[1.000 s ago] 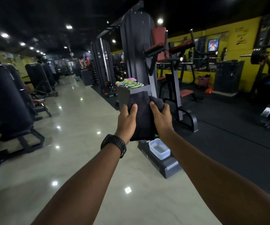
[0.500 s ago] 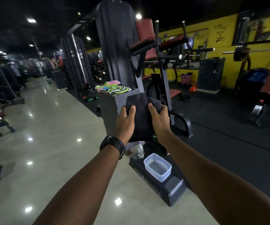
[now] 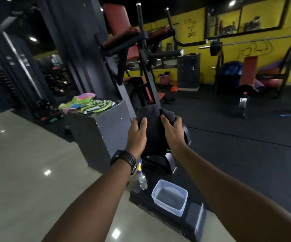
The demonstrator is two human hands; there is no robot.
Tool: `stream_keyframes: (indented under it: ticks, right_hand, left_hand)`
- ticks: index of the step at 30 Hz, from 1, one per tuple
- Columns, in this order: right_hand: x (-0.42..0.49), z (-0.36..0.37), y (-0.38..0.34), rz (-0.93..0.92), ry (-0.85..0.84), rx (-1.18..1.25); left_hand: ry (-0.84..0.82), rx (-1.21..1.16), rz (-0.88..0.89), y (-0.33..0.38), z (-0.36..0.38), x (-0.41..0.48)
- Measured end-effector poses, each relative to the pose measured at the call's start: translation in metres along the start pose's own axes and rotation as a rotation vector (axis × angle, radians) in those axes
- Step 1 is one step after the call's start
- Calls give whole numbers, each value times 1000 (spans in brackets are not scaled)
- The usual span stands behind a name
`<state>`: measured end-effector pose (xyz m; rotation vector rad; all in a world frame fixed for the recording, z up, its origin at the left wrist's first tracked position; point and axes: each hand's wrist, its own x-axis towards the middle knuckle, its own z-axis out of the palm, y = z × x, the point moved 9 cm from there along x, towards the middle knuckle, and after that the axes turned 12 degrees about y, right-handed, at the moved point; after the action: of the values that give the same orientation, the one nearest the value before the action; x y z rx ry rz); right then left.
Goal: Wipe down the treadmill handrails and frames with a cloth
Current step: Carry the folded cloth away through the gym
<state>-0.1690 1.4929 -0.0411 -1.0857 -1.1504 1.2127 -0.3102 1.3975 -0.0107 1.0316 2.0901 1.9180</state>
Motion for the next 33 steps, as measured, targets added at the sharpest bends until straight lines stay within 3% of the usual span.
stream_keyframes:
  ticks: [6, 16, 26, 33]
  right_hand:
    - [66, 46, 48, 65, 92, -30]
    - [178, 80, 188, 241, 233, -112]
    - [206, 71, 351, 491, 344, -257]
    - [193, 68, 503, 650, 395, -362]
  left_hand:
    - [-154, -51, -90, -61, 53, 81]
    - [-312, 96, -195, -204, 163, 162]
    - [-483, 270, -363, -359, 238, 157]
    - [-623, 417, -515, -516, 268, 119]
